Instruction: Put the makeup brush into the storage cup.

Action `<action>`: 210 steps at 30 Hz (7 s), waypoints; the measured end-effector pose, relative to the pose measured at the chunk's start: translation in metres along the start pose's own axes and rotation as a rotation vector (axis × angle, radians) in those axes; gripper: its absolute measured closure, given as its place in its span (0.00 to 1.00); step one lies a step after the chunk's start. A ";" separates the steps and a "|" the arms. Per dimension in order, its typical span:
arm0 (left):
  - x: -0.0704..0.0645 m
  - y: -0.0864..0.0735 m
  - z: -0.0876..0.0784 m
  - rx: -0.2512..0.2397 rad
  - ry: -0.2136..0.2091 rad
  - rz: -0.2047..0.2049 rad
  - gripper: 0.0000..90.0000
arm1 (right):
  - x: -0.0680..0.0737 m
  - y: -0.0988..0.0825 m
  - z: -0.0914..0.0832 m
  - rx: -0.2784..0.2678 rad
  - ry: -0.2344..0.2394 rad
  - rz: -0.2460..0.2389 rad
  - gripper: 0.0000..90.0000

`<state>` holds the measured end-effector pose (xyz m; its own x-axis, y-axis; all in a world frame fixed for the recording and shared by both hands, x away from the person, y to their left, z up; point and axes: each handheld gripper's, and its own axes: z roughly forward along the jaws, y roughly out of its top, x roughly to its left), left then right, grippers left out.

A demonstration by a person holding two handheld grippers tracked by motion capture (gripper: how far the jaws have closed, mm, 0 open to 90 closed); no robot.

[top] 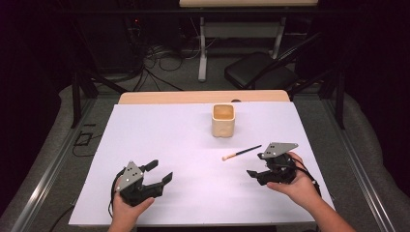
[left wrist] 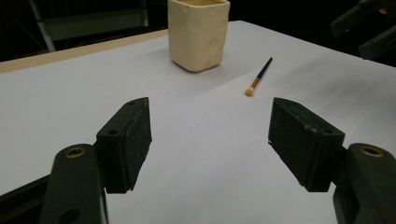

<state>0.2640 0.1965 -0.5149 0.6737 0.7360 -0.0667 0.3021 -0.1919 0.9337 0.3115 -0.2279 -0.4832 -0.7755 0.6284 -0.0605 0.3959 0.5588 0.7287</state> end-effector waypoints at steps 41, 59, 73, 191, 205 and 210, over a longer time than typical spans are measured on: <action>0.000 -0.001 0.001 0.013 -0.006 -0.005 0.33 | -0.007 0.022 0.020 0.279 0.028 -0.112 0.32; 0.000 -0.001 0.002 0.021 -0.010 -0.005 0.33 | -0.019 0.032 0.027 0.358 0.017 -0.174 0.32; 0.000 -0.002 0.002 0.024 -0.010 -0.004 0.33 | -0.030 0.045 0.039 0.403 0.019 -0.221 0.32; 0.002 -0.005 0.006 0.056 -0.027 -0.007 0.34 | -0.039 0.085 0.128 0.551 0.076 -0.396 0.50; 0.002 -0.005 0.005 0.054 -0.028 -0.011 0.34 | -0.031 0.087 0.135 0.558 0.096 -0.437 0.55; 0.002 -0.005 0.005 0.053 -0.025 -0.010 0.34 | -0.032 0.087 0.135 0.573 0.092 -0.447 0.56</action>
<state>0.2672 0.1954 -0.5212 0.6869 0.7217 -0.0854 0.3435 -0.2189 0.9133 0.4367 -0.1268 -0.5099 -0.9515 0.2403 -0.1923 0.2076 0.9623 0.1755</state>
